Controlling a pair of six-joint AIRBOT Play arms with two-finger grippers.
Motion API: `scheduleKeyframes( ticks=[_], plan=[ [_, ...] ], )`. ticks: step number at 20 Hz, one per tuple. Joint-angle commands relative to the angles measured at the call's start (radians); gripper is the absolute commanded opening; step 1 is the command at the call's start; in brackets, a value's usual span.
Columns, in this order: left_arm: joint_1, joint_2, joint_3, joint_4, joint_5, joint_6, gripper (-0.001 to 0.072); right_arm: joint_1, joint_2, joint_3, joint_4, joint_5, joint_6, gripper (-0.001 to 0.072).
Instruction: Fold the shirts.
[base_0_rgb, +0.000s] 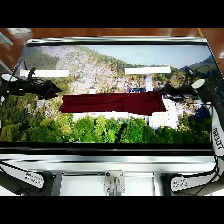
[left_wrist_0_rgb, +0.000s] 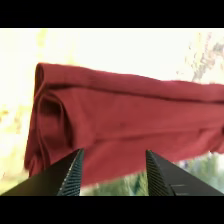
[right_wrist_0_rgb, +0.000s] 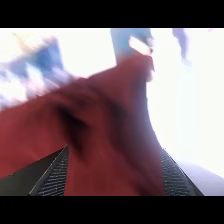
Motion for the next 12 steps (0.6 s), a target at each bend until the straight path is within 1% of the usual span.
scheduleKeyframes(
  ticks=[1, 4, 6, 8, 12],
  plan=[
    [0.027, 0.021, 0.038, -0.001, -0.153, -0.016, 0.0464, -0.08, -0.005, 0.0, -0.055, 0.196, 0.002, 0.0677],
    [0.003, 0.047, 0.038, -0.001, -0.188, -0.017, 0.0464, -0.076, -0.066, 0.0, 0.105, 0.195, -0.074, 0.0677],
    [-0.019, 0.062, 0.038, -0.002, -0.191, -0.016, 0.0464, -0.06, -0.114, 0.0, 0.179, 0.161, -0.076, 0.0677],
    [-0.046, 0.075, 0.038, -0.003, -0.194, -0.013, 0.0463, -0.045, -0.15, 0.0, 0.194, 0.123, -0.074, 0.0678],
    [-0.103, 0.089, 0.038, -0.058, -0.194, 0.004, 0.0463, -0.02, -0.193, 0.0, 0.216, 0.044, -0.015, 0.0676]
  ],
)
